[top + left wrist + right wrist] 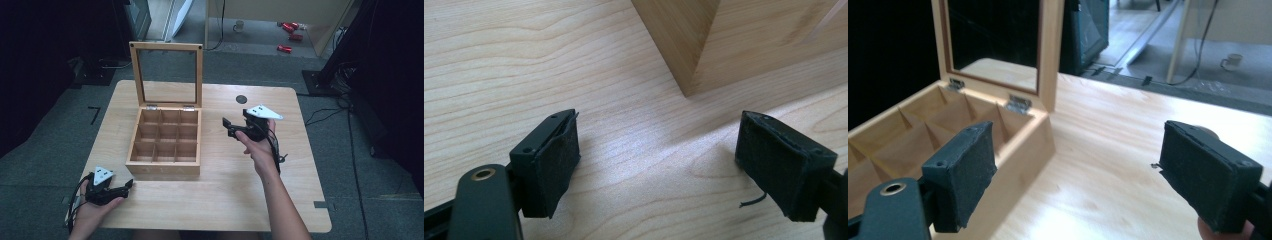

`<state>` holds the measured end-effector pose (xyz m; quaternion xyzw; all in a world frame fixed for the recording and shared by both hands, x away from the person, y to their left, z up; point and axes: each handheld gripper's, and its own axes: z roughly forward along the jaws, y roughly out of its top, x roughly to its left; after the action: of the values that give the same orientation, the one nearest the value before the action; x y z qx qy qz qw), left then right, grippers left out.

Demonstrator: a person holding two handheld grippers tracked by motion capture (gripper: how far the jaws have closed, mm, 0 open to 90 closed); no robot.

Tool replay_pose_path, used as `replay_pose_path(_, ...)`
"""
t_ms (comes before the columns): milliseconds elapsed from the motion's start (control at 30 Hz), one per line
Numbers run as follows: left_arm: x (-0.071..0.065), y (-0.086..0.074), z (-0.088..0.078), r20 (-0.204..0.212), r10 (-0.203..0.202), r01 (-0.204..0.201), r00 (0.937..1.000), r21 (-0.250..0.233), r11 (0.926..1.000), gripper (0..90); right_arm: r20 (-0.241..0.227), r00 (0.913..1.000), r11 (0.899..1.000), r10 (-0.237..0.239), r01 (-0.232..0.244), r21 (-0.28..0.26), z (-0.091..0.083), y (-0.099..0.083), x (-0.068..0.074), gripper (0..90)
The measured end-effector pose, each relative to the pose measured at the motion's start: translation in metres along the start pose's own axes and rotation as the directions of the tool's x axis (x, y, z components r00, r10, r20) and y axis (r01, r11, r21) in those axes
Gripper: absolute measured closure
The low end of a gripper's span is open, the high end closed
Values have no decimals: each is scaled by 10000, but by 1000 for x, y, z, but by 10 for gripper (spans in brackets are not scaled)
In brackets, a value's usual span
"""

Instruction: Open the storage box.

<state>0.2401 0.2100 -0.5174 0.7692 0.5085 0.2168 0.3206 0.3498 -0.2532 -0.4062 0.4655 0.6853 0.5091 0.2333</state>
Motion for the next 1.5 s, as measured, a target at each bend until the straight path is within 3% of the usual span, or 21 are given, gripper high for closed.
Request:
replay_pose_path(167,0,0,0,-7,-5,5,10000,-1,10000,182,182,9997,9998,187,-188,55,-22,-23,-7,145)
replay_pose_path(900,1,0,-1,35,-26,26,10000,0,10000,183,1196,9923,9989,331,-369,295,-82,-87,-39,145)
replay_pose_path(1267,0,0,-1,-8,0,0,10000,2,10000,183,1792,9811,9964,724,-792,311,-114,-114,-58,145)
replay_pose_path(1500,0,-1,-1,-23,28,-28,10000,22,10000,183,2294,9714,9958,612,-752,528,-132,-130,-71,145)
